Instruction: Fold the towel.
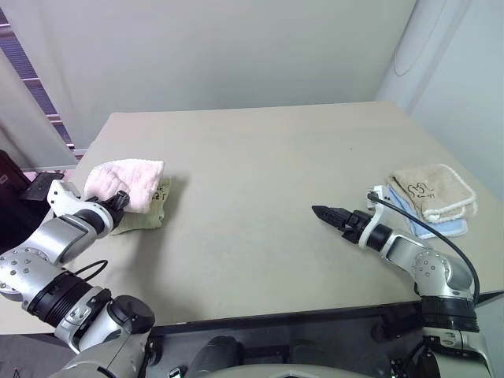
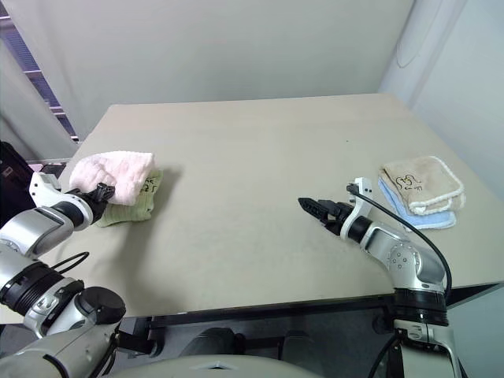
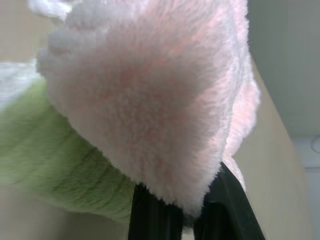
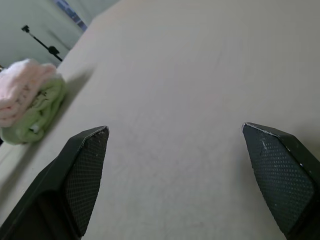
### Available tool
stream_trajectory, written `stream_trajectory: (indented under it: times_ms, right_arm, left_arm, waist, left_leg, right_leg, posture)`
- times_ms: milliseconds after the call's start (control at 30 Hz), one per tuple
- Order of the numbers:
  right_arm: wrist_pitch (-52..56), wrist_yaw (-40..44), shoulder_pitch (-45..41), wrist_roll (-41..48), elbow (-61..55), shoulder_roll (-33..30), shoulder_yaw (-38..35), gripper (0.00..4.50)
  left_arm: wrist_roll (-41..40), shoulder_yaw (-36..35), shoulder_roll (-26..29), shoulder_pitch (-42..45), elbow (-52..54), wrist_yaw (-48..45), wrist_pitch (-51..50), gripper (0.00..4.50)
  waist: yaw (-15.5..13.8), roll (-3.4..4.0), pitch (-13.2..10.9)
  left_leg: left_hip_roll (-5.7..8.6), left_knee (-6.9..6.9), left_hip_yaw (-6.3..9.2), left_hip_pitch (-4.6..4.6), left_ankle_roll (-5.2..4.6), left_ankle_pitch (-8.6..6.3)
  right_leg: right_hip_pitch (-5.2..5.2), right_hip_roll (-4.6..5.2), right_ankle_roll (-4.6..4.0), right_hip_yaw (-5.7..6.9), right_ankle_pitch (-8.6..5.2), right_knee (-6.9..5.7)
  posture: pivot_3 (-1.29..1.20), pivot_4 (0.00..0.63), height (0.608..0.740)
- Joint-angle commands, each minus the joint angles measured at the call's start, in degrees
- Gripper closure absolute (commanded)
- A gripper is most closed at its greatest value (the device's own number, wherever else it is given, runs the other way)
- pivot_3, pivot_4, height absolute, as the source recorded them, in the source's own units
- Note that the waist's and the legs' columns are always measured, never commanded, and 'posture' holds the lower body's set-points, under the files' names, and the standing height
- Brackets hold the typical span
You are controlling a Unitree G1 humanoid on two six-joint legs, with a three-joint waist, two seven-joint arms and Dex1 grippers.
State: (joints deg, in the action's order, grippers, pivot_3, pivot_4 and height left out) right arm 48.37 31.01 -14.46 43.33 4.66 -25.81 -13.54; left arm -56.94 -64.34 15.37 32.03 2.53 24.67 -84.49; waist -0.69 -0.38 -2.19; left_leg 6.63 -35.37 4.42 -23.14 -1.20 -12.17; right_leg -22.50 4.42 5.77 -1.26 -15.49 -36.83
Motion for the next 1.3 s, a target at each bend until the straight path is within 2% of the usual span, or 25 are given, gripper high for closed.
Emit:
stream_trajectory:
  times_ms: [33, 167, 267, 367, 467, 567, 633, 800, 900, 967, 1167, 1300]
  right_arm:
    - [-1.07, 1.16, -2.01, -0.74, -0.55, 0.29, 0.09, 0.0]
    - [-0.94, 1.7, -2.46, -1.41, -0.18, 0.34, 0.16, 0.0]
    - [0.02, 3.48, -1.95, -0.71, -1.54, -0.22, 0.35, 0.0]
    - [0.37, 5.78, -1.02, -0.51, -3.54, -1.16, 0.91, 0.0]
    - [0.98, 7.57, -0.84, 0.12, -4.13, -1.74, 0.44, 0.0]
    - [0.44, 9.31, -0.21, -0.34, -6.6, -3.13, 0.65, 0.0]
    - [-0.07, 10.45, 0.2, 0.5, -8.38, -3.59, -0.26, 0.0]
    - [-7.78, 12.05, 3.63, -2.79, -13.8, -3.95, -0.25, 0.0]
    - [-16.12, 12.99, 5.46, -6.39, -15.13, -3.31, 0.07, 0.0]
    - [-18.79, 14.75, 6.76, -7.04, -16.31, -3.86, 0.42, 0.0]
    - [-20.67, 17.92, 8.65, -5.07, -18.54, -4.62, 0.12, 0.0]
    - [-20.62, 20.61, 10.18, -3.48, -19.46, -5.57, -0.29, 0.0]
  left_arm:
    - [-1.51, -0.5, 1.36, -0.14, 0.71, -0.77, 0.35, 2.58]
    - [-2.49, 0.06, 1.11, -0.71, 0.92, -1.41, -0.06, 1.1]
    - [-3.4, -0.77, 3.42, -2.9, -0.93, -3.58, -3.17, 0.05]
    - [-3.93, -0.74, 7.45, -6.05, -4.2, -7.88, -6.75, 0.05]
    - [-5.02, 5.09, 13.2, -11.06, -8.18, -15.59, -8.01, 0.05]
    - [-5.1, 14.43, 20.49, -17.02, -9.12, -27.86, -7.16, 0.05]
    - [-3.61, 19.64, 24.6, -19.81, -8.34, -37.35, -2.98, 0.05]
    - [1.74, 33.64, 34.6, -27.13, 0.15, -67.85, 15.9, 0.05]
    - [8.48, 40.21, 34.41, -28.04, 2.07, -85.17, 35.54, 0.05]
    - [13.21, 44.94, 33.13, -26.66, 0.89, -93.21, 46.71, 0.05]
    - [17.65, 50.6, 26.09, -15.86, -7.08, -102.0, 61.92, 0.05]
    - [19.37, 53.96, 24.4, -13.73, -9.71, -106.95, 65.73, 0.05]
  waist:
    - [-0.04, 0.0, 0.0]
    - [-0.09, 0.0, 0.0]
    - [0.04, 0.0, 0.0]
    - [0.37, 0.0, 0.0]
    - [0.41, 0.01, 0.0]
    - [0.23, 0.04, -0.02]
    - [0.12, 0.1, -0.06]
    - [0.07, 0.34, -0.14]
    - [-0.04, 0.83, -0.13]
    - [-0.06, 0.88, -0.09]
    - [0.09, 0.71, -0.05]
    - [0.21, 0.71, -0.05]
  left_leg:
    - [0.0, 0.0, 0.01, 0.0, 0.01, 0.0]
    - [0.0, 0.0, 0.02, 0.0, 0.02, 0.01]
    - [0.0, 0.01, 0.02, 0.0, 0.02, 0.01]
    - [-0.02, 0.09, 0.02, 0.0, 0.04, 0.02]
    - [-0.04, 0.16, 0.04, 0.0, 0.07, 0.03]
    - [-0.04, 0.16, 0.03, -0.01, 0.07, 0.03]
    - [-0.04, 0.16, 0.02, -0.04, 0.08, 0.02]
    - [-0.17, 0.43, 0.02, -0.31, 0.08, 0.01]
    - [-0.14, 0.67, -0.19, -0.34, 0.06, 0.0]
    - [-0.15, 0.87, -0.39, -0.34, 0.06, 0.0]
    - [-0.48, 1.19, -0.67, -0.35, 0.14, 0.09]
    - [-0.49, 1.19, -0.76, -0.34, 0.11, 0.1]
  right_leg:
    - [0.0, 0.0, 0.0, 0.0, 0.0, -0.01]
    - [0.01, 0.01, 0.0, 0.03, 0.0, 0.0]
    - [0.01, 0.01, 0.0, 0.03, 0.0, 0.0]
    - [-0.08, -0.02, -0.01, 0.0, -0.01, -0.01]
    - [-0.15, -0.03, -0.1, -0.01, -0.06, -0.07]
    - [-0.15, 0.02, -0.37, -0.01, -0.2, -0.06]
    - [-0.13, 0.06, -0.51, 0.01, -0.27, 0.0]
    - [-0.15, 0.08, -0.84, 0.23, -0.06, 0.66]
    - [-0.19, 0.2, -0.84, 0.15, -0.06, 0.86]
    - [-0.34, 0.27, -0.83, 0.03, -0.07, 0.92]
    - [-0.69, 0.13, -0.83, -0.07, -0.08, 0.8]
    - [-0.61, 0.13, -0.82, -0.14, -0.07, 0.79]
  posture:
    - [0.0, 0.0, 0.74]
    - [0.0, 0.0, 0.74]
    - [0.0, 0.0, 0.74]
    - [0.0, 0.0, 0.74]
    - [0.0, 0.0, 0.74]
    - [0.0, 0.0, 0.74]
    - [0.0, 0.0, 0.74]
    - [0.0, 0.0, 0.74]
    - [0.0, 0.0, 0.74]
    - [0.0, 0.0, 0.74]
    - [0.0, 0.0, 0.74]
    - [0.0, 0.0, 0.74]
